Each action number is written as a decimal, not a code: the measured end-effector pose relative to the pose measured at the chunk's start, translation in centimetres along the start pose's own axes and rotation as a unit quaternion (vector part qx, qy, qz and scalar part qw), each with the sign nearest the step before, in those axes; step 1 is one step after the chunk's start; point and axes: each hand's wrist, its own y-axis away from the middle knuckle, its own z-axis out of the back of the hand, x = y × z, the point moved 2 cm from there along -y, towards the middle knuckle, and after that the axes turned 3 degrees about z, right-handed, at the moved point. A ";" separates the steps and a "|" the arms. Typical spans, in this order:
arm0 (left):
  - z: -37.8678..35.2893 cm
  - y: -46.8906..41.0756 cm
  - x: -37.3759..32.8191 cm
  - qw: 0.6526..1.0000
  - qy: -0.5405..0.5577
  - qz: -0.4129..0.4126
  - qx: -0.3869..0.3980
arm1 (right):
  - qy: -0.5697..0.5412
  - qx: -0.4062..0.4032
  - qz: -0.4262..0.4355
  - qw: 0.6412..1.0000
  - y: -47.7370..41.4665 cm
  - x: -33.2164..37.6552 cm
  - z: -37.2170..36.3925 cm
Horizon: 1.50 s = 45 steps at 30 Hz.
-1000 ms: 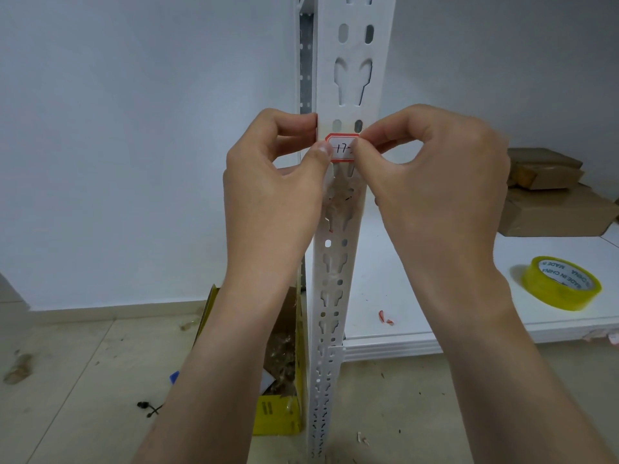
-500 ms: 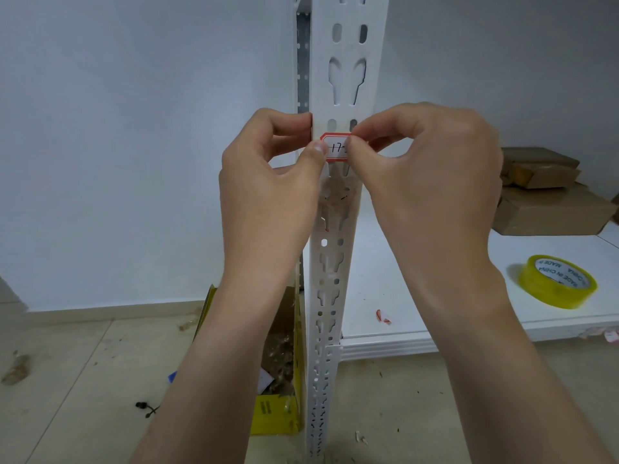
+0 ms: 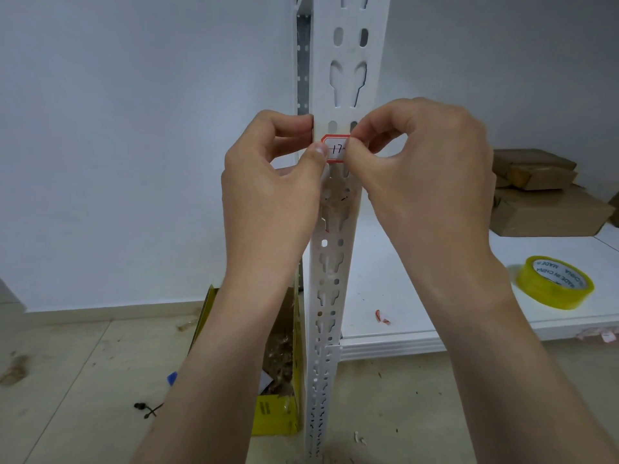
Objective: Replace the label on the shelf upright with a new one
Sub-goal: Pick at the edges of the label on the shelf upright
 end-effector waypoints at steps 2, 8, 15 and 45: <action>0.0 0.0 0.0 1.000 0.000 0.000 0.000 | -0.004 -0.008 -0.004 1.000 0.1 -0.1 0.0; 0.0 0.0 -0.1 1.000 0.005 -0.006 0.002 | -0.021 -0.030 -0.006 0.999 0.3 -0.4 0.0; 0.0 -0.1 0.0 1.000 0.000 -0.002 -0.003 | -0.031 -0.023 -0.011 0.999 0.1 -0.3 0.0; 0.1 -0.1 0.1 1.000 0.001 -0.003 0.002 | -0.038 -0.096 0.071 0.992 1.1 -1.5 -0.2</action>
